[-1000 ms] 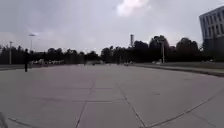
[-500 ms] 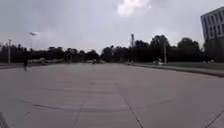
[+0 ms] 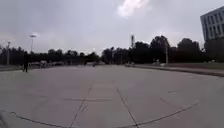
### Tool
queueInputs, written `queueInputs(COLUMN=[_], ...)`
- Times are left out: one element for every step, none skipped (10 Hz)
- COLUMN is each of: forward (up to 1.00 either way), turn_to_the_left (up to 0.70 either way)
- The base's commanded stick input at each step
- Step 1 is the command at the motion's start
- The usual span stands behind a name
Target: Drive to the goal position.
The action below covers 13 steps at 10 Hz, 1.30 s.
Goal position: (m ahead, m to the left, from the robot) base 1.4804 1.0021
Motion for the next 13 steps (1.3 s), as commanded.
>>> queueInputs(forward=[0.7,0.7,0.7,0.7,0.7,0.7,0.7,0.7,0.7,0.7,0.7,0.7,0.7], turn_to_the_left=[0.0,0.0,0.0,0.0,0.0,0.0,0.0,0.0,0.0,0.0,0.0,0.0,0.0])
